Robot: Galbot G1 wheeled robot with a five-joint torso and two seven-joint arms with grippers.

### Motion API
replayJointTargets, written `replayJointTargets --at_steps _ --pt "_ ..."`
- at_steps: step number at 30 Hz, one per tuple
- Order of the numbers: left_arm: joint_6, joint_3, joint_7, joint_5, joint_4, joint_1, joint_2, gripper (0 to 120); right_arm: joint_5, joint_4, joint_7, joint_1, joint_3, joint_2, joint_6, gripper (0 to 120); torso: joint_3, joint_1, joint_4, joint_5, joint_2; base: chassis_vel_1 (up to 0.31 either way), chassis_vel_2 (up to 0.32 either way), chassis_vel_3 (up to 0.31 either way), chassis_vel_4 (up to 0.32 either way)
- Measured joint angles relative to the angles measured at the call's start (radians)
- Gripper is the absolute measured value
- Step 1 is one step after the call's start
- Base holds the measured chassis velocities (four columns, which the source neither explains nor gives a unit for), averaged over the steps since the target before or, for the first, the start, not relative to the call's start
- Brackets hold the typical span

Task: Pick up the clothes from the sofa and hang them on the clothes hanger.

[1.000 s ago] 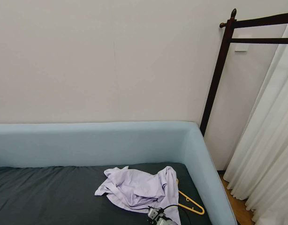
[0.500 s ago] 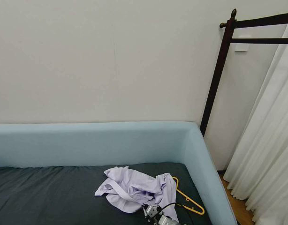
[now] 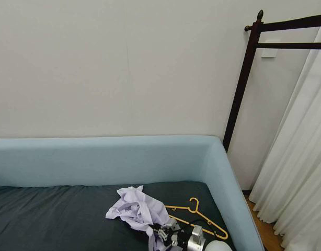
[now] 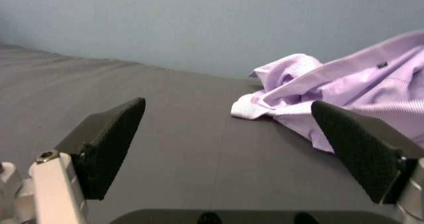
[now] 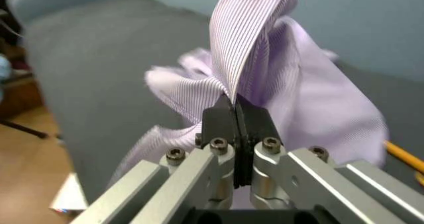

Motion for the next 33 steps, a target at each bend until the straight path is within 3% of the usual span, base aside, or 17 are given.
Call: replayJointTargets --at_steps 4,9,15,17,19,20,21,24,28,33 --pt "0.000 -0.001 0.000 -0.002 0.000 0.001 0.007 99 -0.094 -0.066 0.030 -0.001 0.017 0.005 0.009 14 0.000 0.000 -0.0002 0.0000 0.000 0.000 0.000 0.000 0.000" --pt "0.000 0.004 0.000 -0.003 0.005 -0.007 0.010 99 -0.174 -0.034 0.111 -0.041 0.043 -0.030 -0.027 30 0.000 0.000 -0.0004 -0.0001 0.000 0.000 0.000 0.000 0.000" --pt "0.003 0.013 0.000 -0.003 0.006 -0.015 0.008 99 -0.128 0.072 0.183 -0.098 0.082 -0.085 -0.075 53 0.000 0.000 -0.0004 -0.0001 0.000 0.000 0.000 0.000 0.000" --pt "0.003 0.014 0.000 -0.002 0.006 -0.015 0.008 99 -0.104 0.103 0.200 -0.110 0.089 -0.095 -0.087 54 0.000 0.000 -0.0004 -0.0002 0.000 0.000 0.000 0.000 0.000" --pt "0.003 0.015 0.000 -0.002 0.009 -0.016 0.008 99 -0.038 0.200 0.258 -0.135 0.097 -0.112 -0.130 65 0.000 0.000 -0.0006 -0.0002 0.000 0.000 0.000 0.000 0.000" --pt "0.002 0.015 0.000 -0.002 0.011 -0.014 0.008 99 0.044 0.291 0.389 -0.135 0.069 -0.094 -0.205 79 0.000 0.000 -0.0003 -0.0004 0.000 0.000 0.000 0.000 0.000" --pt "0.002 0.015 0.000 -0.002 0.011 -0.014 0.008 99 0.044 0.291 0.389 -0.135 0.069 -0.094 -0.205 79 0.000 0.000 -0.0003 -0.0004 0.000 0.000 0.000 0.000 0.000" --pt "0.000 0.012 0.000 -0.002 0.006 -0.009 0.006 99 0.068 0.285 0.539 -0.098 0.017 -0.005 -0.272 94 0.000 0.000 0.0001 -0.0003 0.000 0.000 0.000 0.000 0.000" --pt "-0.001 0.005 0.000 -0.002 0.001 -0.006 0.006 99 0.076 0.240 0.628 -0.070 -0.005 0.071 -0.328 100 0.000 0.000 0.0001 -0.0004 0.000 0.000 0.000 0.000 0.000" --pt "-0.006 -0.001 -0.001 -0.007 -0.002 -0.001 0.007 99 0.050 0.215 0.691 -0.078 -0.016 0.108 -0.369 100 0.000 0.000 -0.0001 -0.0004 0.000 0.000 0.000 0.000 0.000"
